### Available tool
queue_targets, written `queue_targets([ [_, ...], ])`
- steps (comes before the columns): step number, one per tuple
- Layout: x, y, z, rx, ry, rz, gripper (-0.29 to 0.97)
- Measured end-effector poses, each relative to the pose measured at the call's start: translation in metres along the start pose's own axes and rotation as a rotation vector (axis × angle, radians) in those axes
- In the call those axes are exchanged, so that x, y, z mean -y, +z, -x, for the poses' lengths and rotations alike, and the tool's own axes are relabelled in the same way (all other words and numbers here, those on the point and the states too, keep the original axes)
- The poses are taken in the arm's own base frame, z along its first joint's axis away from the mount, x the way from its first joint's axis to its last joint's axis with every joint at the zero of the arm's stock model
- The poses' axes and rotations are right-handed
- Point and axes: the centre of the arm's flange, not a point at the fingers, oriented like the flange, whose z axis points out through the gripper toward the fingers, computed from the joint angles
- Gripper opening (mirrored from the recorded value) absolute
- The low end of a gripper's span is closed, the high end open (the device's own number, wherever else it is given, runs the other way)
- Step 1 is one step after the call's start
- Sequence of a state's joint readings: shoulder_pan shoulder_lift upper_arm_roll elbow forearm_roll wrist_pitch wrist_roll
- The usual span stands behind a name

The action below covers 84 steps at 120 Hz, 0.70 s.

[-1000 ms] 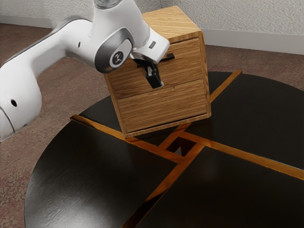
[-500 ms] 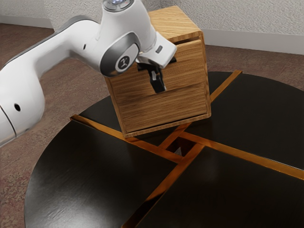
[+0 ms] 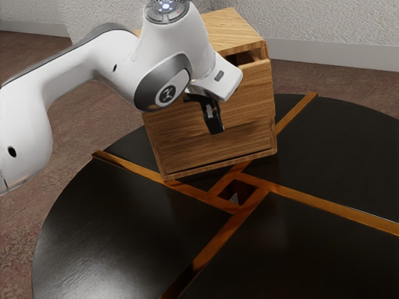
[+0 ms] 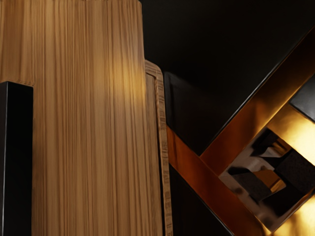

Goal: Pull the drawer handle with one arm to open the drawer

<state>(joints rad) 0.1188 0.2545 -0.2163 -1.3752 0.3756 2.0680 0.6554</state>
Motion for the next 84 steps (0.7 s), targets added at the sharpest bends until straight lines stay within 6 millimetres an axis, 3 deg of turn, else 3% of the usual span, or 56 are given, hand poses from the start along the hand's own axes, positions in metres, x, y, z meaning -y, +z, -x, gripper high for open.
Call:
queue_targets([
  [22,-0.011,-0.006,-0.012,0.021,0.000,-0.029,0.61],
  [54,-0.028,-0.019,-0.010,0.023,-0.017,-0.023,0.65],
  [84,-0.051,-0.026,-0.021,0.024,-0.015,-0.020,0.69],
])
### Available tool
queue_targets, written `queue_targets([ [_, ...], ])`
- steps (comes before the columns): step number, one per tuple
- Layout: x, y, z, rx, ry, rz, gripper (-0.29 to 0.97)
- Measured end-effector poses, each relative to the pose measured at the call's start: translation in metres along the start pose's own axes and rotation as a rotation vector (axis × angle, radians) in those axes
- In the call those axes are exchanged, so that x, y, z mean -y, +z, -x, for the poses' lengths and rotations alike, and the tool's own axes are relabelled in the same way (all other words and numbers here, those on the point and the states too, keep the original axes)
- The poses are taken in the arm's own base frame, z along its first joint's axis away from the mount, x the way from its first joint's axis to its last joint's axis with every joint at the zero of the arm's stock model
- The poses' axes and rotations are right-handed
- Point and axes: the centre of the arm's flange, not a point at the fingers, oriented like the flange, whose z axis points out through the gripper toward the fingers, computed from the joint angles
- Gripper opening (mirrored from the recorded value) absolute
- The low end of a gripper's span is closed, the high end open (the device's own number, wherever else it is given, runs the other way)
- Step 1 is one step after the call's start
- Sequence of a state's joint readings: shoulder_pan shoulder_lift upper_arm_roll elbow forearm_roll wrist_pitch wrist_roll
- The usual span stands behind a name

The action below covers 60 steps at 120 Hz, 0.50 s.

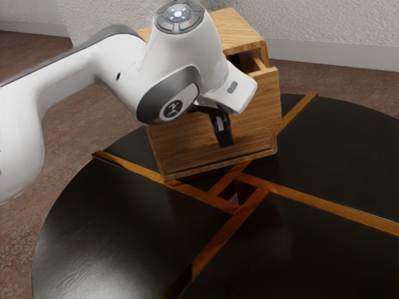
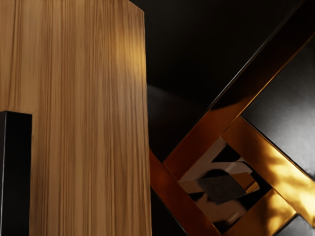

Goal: Pull the drawer handle with one arm to open the drawer

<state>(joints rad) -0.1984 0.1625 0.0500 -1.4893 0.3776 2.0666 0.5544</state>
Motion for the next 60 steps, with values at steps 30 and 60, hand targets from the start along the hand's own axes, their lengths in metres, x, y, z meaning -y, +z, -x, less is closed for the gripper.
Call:
queue_targets([
  [30,-0.018,-0.008,0.002,0.002,-0.011,0.010,0.65],
  [60,-0.039,-0.027,0.001,-0.009,-0.010,0.002,0.63],
])
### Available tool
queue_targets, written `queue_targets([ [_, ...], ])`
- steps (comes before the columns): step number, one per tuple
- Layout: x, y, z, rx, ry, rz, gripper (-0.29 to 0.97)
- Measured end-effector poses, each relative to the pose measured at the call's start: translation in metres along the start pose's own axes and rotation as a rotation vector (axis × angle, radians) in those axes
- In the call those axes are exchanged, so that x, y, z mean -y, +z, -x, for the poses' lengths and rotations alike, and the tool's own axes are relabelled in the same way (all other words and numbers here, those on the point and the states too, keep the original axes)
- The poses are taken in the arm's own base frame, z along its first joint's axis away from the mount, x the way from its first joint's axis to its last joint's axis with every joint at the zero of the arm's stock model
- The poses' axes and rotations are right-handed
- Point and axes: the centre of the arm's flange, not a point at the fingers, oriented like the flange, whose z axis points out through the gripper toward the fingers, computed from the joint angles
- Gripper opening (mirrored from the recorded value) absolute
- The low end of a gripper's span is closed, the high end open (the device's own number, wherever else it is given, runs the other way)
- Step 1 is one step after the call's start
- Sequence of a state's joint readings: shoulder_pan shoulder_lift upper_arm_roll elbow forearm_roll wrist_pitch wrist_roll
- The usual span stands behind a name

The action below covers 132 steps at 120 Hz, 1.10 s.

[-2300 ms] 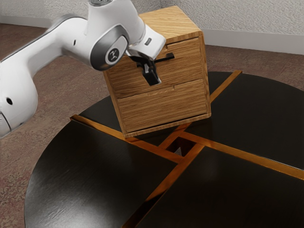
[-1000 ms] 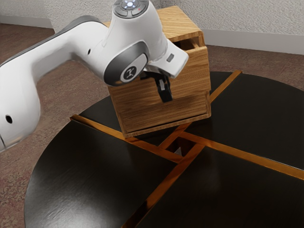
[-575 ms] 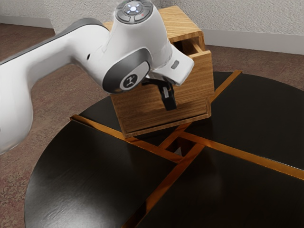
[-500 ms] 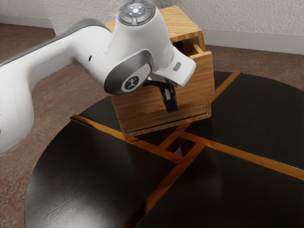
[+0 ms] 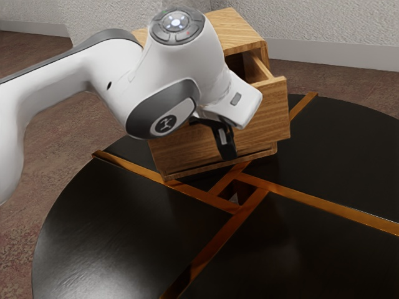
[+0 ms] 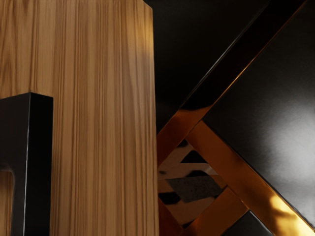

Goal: Pull the drawer handle with one arm to open the drawer

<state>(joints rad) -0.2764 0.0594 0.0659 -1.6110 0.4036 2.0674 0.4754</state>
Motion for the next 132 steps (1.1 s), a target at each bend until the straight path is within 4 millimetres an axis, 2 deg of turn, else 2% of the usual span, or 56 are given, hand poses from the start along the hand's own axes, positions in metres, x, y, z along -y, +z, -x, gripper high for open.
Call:
queue_targets([
  [10,-0.006,-0.003,-0.004,0.000,0.003,-0.008,0.65],
  [27,-0.014,-0.015,-0.004,-0.001,0.004,-0.026,0.59],
  [52,-0.030,-0.027,-0.001,-0.001,0.001,-0.036,0.65],
  [66,-0.036,-0.035,-0.004,-0.006,-0.003,-0.044,0.65],
  [98,-0.044,-0.039,-0.010,-0.002,-0.025,-0.051,0.67],
  [112,-0.033,-0.078,-0.014,-0.001,-0.052,-0.107,0.68],
  [121,-0.030,-0.115,-0.020,-0.017,-0.090,-0.117,0.68],
  [127,-0.037,-0.134,-0.026,-0.031,-0.144,-0.046,0.68],
  [132,-0.050,-0.143,-0.029,-0.025,-0.190,0.045,0.68],
])
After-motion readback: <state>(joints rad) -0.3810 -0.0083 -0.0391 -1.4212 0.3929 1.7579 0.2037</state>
